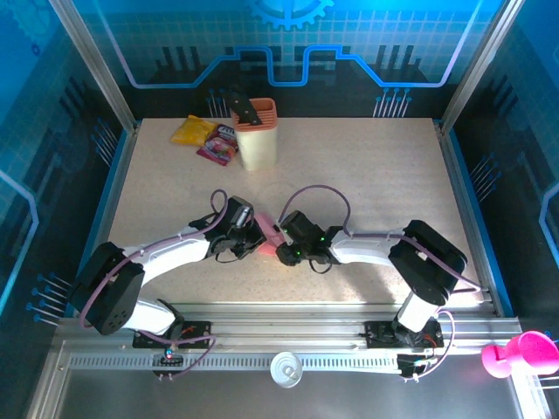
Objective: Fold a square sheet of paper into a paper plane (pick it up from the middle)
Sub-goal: Fourth fold the wing at the center of the table.
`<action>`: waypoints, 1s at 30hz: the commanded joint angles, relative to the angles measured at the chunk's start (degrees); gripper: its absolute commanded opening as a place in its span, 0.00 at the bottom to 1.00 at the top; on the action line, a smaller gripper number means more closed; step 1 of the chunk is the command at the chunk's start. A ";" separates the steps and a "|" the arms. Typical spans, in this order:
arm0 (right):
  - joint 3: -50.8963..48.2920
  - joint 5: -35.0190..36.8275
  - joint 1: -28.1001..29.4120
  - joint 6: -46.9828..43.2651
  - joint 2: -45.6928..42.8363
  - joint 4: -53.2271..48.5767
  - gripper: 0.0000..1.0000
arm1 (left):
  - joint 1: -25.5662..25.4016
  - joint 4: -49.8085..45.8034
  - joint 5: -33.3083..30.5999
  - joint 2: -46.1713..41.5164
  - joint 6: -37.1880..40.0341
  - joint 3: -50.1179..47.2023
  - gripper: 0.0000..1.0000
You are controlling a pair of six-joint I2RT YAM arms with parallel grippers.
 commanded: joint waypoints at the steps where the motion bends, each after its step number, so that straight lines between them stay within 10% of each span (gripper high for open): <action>1: 0.95 2.07 0.76 -0.26 0.47 -0.82 0.29 | -0.14 -1.43 0.94 -0.67 -0.63 1.57 0.00; 18: -0.77 1.25 0.31 0.43 1.52 0.74 0.01 | -0.14 -2.07 0.39 -1.78 1.08 2.51 0.00; 30: -6.36 -6.57 -3.84 2.29 -0.11 6.84 0.00 | 3.87 -6.24 -3.40 -7.34 10.87 2.68 0.52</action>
